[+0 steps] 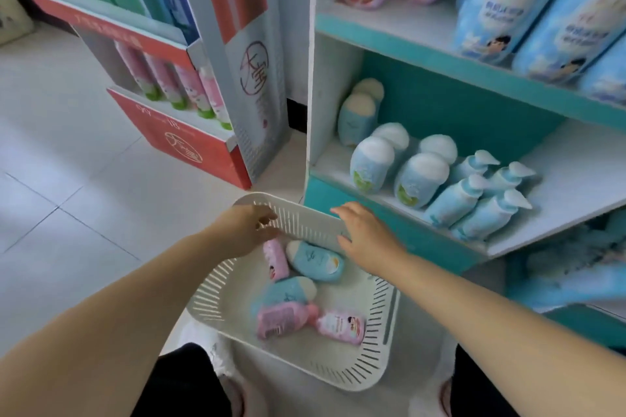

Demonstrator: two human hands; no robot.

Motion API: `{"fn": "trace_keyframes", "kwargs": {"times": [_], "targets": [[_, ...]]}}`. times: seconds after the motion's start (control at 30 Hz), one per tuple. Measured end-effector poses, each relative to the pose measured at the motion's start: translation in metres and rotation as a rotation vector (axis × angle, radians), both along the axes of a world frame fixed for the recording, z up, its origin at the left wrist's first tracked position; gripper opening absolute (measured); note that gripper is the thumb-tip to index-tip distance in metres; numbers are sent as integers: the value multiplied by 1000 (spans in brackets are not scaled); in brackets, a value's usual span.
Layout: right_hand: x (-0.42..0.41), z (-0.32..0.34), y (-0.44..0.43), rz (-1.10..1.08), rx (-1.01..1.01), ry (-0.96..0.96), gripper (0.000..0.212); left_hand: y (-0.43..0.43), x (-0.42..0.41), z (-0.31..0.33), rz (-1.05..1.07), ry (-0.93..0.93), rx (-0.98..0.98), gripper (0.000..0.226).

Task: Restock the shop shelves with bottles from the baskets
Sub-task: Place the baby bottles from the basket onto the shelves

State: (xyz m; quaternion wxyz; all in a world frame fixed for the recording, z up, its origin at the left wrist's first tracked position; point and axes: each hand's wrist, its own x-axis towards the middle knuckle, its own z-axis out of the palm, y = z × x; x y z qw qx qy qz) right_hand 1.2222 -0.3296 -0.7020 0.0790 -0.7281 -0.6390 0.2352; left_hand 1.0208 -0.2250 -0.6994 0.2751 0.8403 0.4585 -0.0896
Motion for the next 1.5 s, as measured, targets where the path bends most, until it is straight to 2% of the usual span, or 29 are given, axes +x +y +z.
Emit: {"fn": "trace_keyframes", "kwargs": {"times": [0.27,0.4,0.7,0.9,1.13,1.33,1.5], "targets": [[-4,-83,12,-4,-251,-2,48,-13,-3,-85,38,97,-231,41],[-4,-112,15,-5,-342,-6,57,-20,-6,-115,64,120,-286,41],[-6,-151,-2,3,-526,-43,59,-27,-6,-143,120,100,-341,40],[-14,-169,-18,39,-653,-63,64,-35,-6,-151,76,130,-359,45],[-14,-171,-16,19,-636,-37,66,-49,4,-175,-102,352,-365,59],[-6,-169,-14,-21,-639,-6,70,-72,8,-199,-125,456,-369,55],[-1,-170,-13,-60,-635,18,67,-87,7,-205,-138,514,-249,38]]}}
